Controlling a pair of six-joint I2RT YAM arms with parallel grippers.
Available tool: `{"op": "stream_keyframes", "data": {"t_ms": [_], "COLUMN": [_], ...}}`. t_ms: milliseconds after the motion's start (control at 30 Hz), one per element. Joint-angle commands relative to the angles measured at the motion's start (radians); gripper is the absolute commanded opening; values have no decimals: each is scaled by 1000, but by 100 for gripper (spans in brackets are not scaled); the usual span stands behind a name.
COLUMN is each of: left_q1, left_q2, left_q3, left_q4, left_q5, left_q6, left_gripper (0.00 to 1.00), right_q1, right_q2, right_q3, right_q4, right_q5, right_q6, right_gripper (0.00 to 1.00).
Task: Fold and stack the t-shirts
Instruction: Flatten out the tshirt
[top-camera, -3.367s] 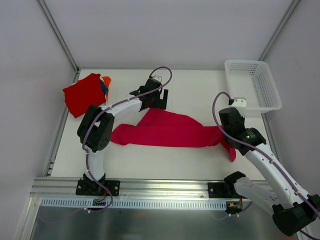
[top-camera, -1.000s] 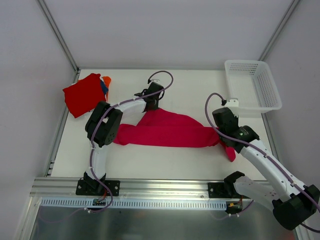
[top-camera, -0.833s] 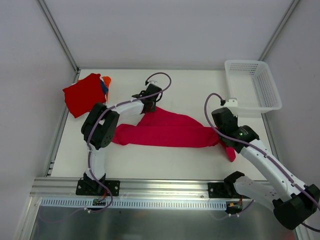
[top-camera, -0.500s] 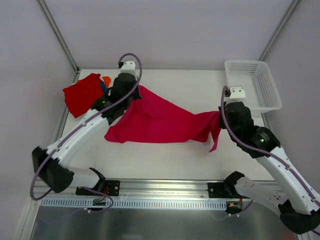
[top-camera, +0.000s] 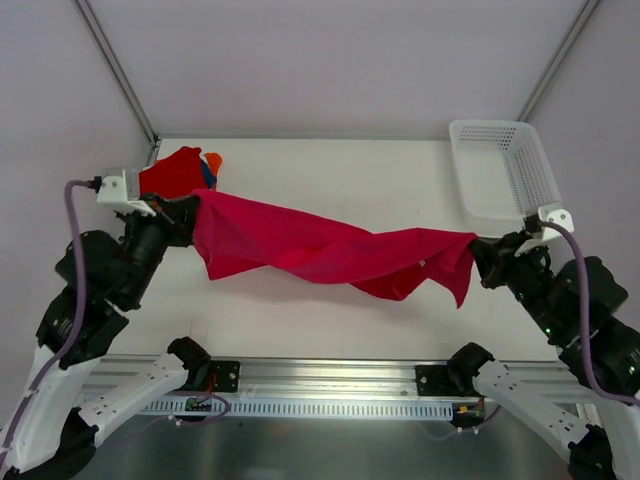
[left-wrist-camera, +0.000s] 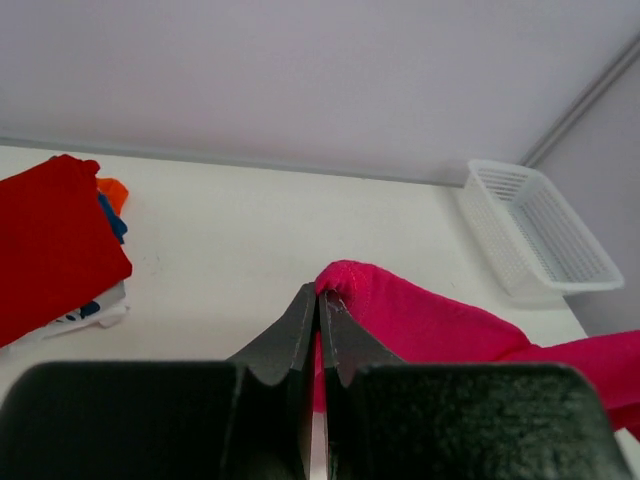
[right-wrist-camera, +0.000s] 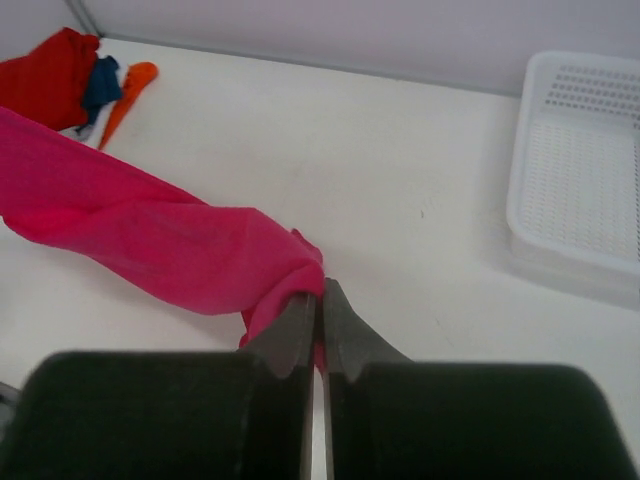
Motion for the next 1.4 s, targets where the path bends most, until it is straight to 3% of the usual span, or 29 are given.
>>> {"op": "stream_keyframes", "data": {"t_ms": [0,233,433,567,900,1067,1267,1367], "left_q1": [-7,-4,1,21,58,58,58,62], "left_q2": [-112,-289,-427,-497,-593,-571,-475,-369], "left_q3": [18,102,118,116,6,-188,-448,-505], "left_q4": [-59,-65,-64,-64,-59,-9,187,269], "left_q5": [72,279,277,316,158,-12,-120,-144], "left_q6": [-21,-7,16,10,50,-16,-44,-51], "left_gripper": [0,0,0,0,0,0,0,0], "right_q1": [2,-7,-35,-40,-33,-33,-35,-38], "right_q2": [-103,-281,-410,-437,-552,-424,-233,-87], "right_q3": [28,66,83,101,-24,-187,-539,-543], "right_q4": [30,144,233,188,203,199,436,513], "right_q5": [-189,-576,-669,-686,-265,72,226,353], "right_q6": [-48,-70,-73,-88,-183,-117,-125,-94], "right_gripper": [1,0,0,0,0,1,0,0]}}
